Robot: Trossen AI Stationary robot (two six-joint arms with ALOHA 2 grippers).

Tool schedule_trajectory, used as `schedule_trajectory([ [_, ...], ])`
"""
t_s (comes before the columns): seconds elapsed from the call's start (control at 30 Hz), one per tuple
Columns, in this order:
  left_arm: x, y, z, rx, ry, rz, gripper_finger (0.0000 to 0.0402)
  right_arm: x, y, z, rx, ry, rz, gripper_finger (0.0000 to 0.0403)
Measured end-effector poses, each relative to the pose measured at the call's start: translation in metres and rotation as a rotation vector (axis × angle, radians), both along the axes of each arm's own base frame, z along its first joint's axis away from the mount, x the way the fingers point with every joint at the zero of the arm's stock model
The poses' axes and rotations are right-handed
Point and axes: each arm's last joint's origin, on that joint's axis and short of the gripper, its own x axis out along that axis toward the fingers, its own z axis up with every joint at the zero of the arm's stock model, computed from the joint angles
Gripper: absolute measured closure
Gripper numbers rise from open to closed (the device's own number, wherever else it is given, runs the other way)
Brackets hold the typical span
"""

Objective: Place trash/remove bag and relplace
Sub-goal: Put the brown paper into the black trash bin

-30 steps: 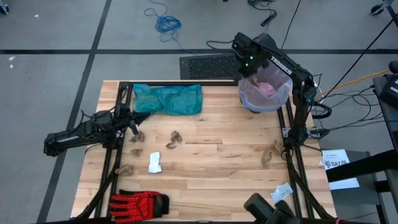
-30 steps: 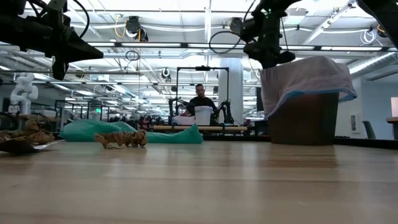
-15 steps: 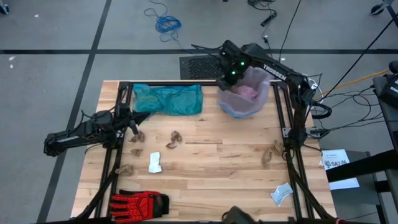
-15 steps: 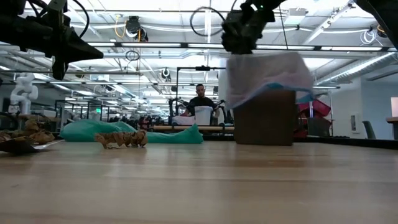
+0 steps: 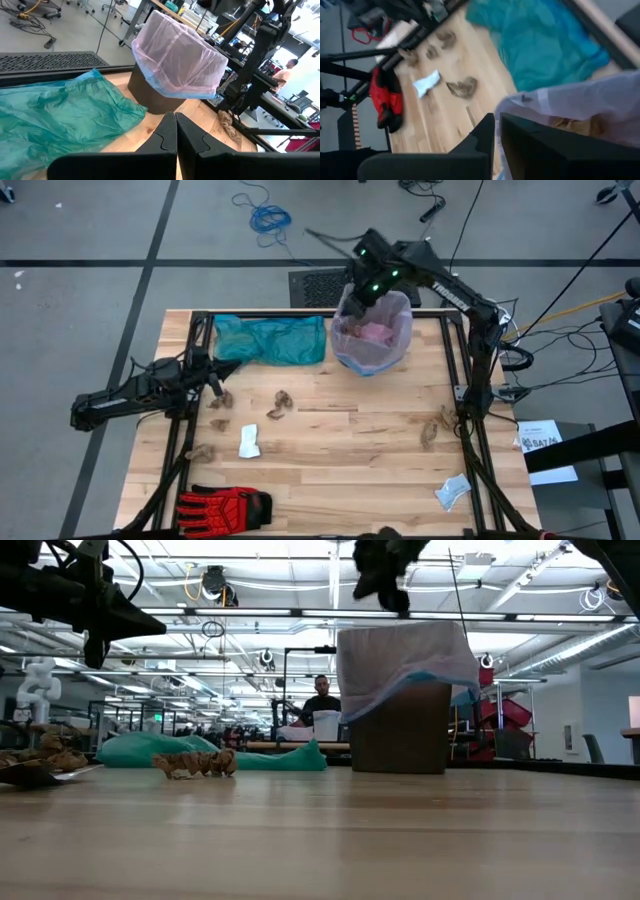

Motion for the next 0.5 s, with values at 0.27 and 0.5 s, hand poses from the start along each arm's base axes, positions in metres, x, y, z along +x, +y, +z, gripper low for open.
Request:
schedule_trajectory([
  [0.27,0.0,0.0,0.001,-0.07,-0.039,0.006,0.0402,-0.02,0.059,0.038,0.169,-0.047,0.131,0.0382],
  [0.5,0.0,0.0,0.004,-0.065,-0.07,0.0,0.0402,0.0,0.14,0.028,0.221,0.171,0.177,0.0401],
])
